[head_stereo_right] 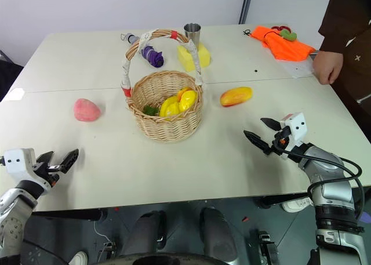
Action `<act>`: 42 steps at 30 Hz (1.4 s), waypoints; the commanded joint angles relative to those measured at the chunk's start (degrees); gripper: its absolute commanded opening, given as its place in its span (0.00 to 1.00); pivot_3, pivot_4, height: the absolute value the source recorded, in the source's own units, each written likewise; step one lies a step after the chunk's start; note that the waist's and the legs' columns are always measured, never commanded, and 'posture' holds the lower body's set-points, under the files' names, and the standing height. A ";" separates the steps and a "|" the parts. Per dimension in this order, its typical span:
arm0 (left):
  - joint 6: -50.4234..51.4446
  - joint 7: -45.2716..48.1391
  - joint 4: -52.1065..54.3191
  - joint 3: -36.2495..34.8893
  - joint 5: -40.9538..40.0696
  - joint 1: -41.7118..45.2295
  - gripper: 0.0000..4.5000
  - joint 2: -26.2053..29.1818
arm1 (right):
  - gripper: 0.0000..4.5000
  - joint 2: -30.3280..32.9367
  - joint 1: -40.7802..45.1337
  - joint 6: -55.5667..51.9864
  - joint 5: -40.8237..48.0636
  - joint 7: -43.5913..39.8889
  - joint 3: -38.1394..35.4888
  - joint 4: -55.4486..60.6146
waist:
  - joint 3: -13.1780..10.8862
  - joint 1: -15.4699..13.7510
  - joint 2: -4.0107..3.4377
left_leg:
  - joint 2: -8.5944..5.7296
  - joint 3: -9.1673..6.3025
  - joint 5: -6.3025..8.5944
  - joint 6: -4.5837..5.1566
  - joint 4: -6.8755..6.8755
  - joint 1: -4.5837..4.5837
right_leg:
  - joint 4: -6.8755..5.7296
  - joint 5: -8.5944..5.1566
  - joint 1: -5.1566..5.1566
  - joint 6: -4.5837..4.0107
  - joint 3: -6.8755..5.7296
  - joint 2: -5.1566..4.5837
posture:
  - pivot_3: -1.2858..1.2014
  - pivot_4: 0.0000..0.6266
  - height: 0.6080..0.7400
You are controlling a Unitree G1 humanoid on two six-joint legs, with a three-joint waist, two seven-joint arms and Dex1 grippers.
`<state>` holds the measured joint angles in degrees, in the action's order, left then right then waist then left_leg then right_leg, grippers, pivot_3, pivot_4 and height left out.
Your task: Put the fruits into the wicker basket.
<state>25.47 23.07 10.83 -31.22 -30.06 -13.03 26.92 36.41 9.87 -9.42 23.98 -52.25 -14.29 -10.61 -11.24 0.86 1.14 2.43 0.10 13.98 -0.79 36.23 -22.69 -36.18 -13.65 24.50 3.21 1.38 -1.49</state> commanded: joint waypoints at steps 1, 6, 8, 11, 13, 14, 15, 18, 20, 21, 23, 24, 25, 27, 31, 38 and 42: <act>-1.76 -0.47 2.04 -1.25 0.59 -0.17 1.00 0.24 | 0.96 0.40 -0.21 0.52 0.79 0.01 -1.42 1.95 | 0.00 0.00 0.00 | 0.00 0.00 0.00 0.00 0.00 0.00 | 0.00 0.00 -0.01 0.00 0.00 0.00 | 0.52 0.24 1.00; -1.83 -1.03 2.02 -0.92 -0.39 1.17 1.00 -0.98 | 0.96 0.03 -0.79 0.14 0.97 0.57 -1.34 3.02 | 0.00 -0.02 0.00 | 0.00 0.01 0.00 0.00 0.00 0.02 | 0.00 0.00 -0.03 0.00 0.00 0.00 | 0.52 0.24 1.00; -1.87 -1.07 2.05 -0.49 -0.38 1.58 1.00 -1.34 | 0.96 -0.09 -0.83 0.01 1.05 0.78 -1.30 3.31 | 0.00 -0.03 0.00 | 0.00 0.01 0.00 0.00 0.01 0.02 | 0.00 0.00 -0.03 0.00 0.00 0.00 | 0.52 0.24 1.00; -2.05 -1.59 1.64 0.45 0.31 2.94 1.00 -1.76 | 0.96 -0.49 -0.70 -0.35 1.29 1.28 -1.07 4.23 | 0.00 -0.03 0.01 | -0.01 0.01 0.00 0.00 0.01 0.04 | -0.02 0.00 -0.04 0.01 0.00 0.01 | 0.52 0.24 1.00; -2.29 -1.60 1.49 1.02 0.66 3.87 1.00 -1.79 | 0.96 -0.69 -0.42 -0.56 1.42 1.48 -0.82 4.92 | 0.01 -0.04 0.01 | -0.01 0.01 0.00 0.00 0.00 0.08 | -0.02 0.01 -0.07 0.01 0.00 0.01 | 0.52 0.24 1.00; -2.33 -1.67 1.42 1.33 0.88 4.29 1.00 -1.70 | 0.96 -0.73 -0.18 -0.70 1.49 1.46 -0.70 5.31 | 0.01 -0.04 0.01 | -0.01 0.01 0.00 0.00 0.01 0.09 | -0.02 0.01 -0.08 0.01 0.00 0.01 | 0.52 0.24 1.00; -2.23 -1.74 1.34 1.61 1.06 4.83 1.00 -1.52 | 0.96 -0.71 0.17 -1.08 1.74 1.36 -0.60 5.99 | 0.01 -0.03 0.01 | -0.01 0.01 0.00 0.00 0.01 0.08 | -0.03 0.01 -0.08 0.01 0.00 0.02 | 0.52 0.24 1.00; -1.76 -1.69 1.24 2.45 1.74 6.33 1.00 -0.87 | 0.96 -0.47 1.47 -2.38 2.52 0.90 -0.50 7.49 | 0.01 0.01 0.00 | -0.01 0.01 0.00 0.00 0.01 0.10 | -0.04 0.01 -0.09 0.02 0.01 0.02 | 0.52 0.24 1.00; -1.24 -2.03 1.10 2.96 2.38 7.78 1.00 -0.01 | 0.96 0.10 2.76 -3.81 3.44 0.23 -0.32 9.07 | 0.01 -0.01 0.00 | -0.01 0.01 0.00 0.00 0.01 0.11 | -0.06 0.02 -0.09 0.03 0.01 0.03 | 0.52 0.24 1.00; -1.03 -2.25 0.98 3.09 2.59 8.41 1.00 0.34 | 0.96 0.34 3.25 -4.48 3.83 -0.07 -0.23 9.81 | 0.01 0.02 0.00 | -0.01 0.00 -0.01 0.00 0.01 0.11 | -0.07 0.02 -0.09 0.03 0.01 0.03 | 0.52 0.24 1.00; -0.30 -2.74 1.04 3.29 2.75 10.02 1.00 1.02 | 0.96 0.89 3.96 -6.79 5.43 -0.85 -0.35 11.95 | 0.01 -0.04 0.00 | -0.01 0.00 -0.01 0.00 0.01 0.13 | -0.11 0.02 -0.09 0.03 0.01 0.04 | 0.52 0.24 1.00; 0.00 -2.87 1.07 3.42 2.85 10.76 1.00 1.31 | 0.96 1.11 4.20 -7.90 6.20 -1.13 -0.44 12.87 | 0.01 -0.05 0.01 | 0.00 -0.01 -0.01 0.00 0.01 0.14 | -0.12 0.02 -0.09 0.03 0.01 0.05 | 0.52 0.24 1.00; 0.51 -3.12 1.11 3.55 2.89 11.66 1.00 1.64 | 0.96 1.45 4.37 -9.10 7.06 -1.49 -0.47 13.97 | 0.01 -0.07 0.00 | 0.00 -0.02 -0.01 0.00 0.01 0.14 | -0.12 0.02 -0.09 0.03 0.01 0.05 | 0.52 0.24 1.00; 3.07 -3.99 0.42 4.78 3.33 15.83 1.00 3.16 | 0.96 3.01 4.52 -13.71 10.76 -2.89 -0.03 19.49 | 0.01 -0.25 0.01 | -0.01 -0.02 -0.01 0.00 0.01 0.14 | -0.13 0.02 -0.09 0.04 0.01 0.05 | 0.52 0.24 1.00; 7.99 -4.75 -2.08 7.62 4.34 22.48 1.00 5.78 | 0.96 5.26 4.94 -20.53 16.11 -4.19 1.37 28.76 | 0.03 -0.19 0.05 | -0.02 -0.06 -0.01 -0.01 0.03 0.13 | -0.15 0.03 -0.10 0.05 0.00 0.05 | 0.52 0.24 1.00; 13.97 -6.53 -9.69 11.70 7.06 34.83 1.00 7.89 | 0.96 4.42 7.82 -26.04 21.09 -1.51 5.65 39.53 | 0.03 -0.06 0.09 | 0.01 -0.16 -0.01 -0.01 0.02 0.19 | -0.20 0.13 -0.14 0.24 -0.05 0.15 | 0.52 0.24 1.00; 16.21 -7.57 -12.79 13.77 9.65 37.88 1.00 8.73 | 0.96 3.79 7.74 -26.26 21.35 -0.06 6.80 41.03 | 0.04 -0.03 0.10 | 0.00 -0.15 -0.01 -0.01 0.02 0.17 | -0.20 0.13 -0.14 0.27 -0.04 0.13 | 0.52 0.24 1.00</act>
<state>41.23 15.97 -2.13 -17.27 -21.48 24.31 34.75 40.35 17.22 -36.05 44.10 -52.73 -6.98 28.48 -11.20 0.83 1.24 2.43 -0.03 13.96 -0.80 36.24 -22.52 -36.38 -13.53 24.35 3.48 1.34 -1.38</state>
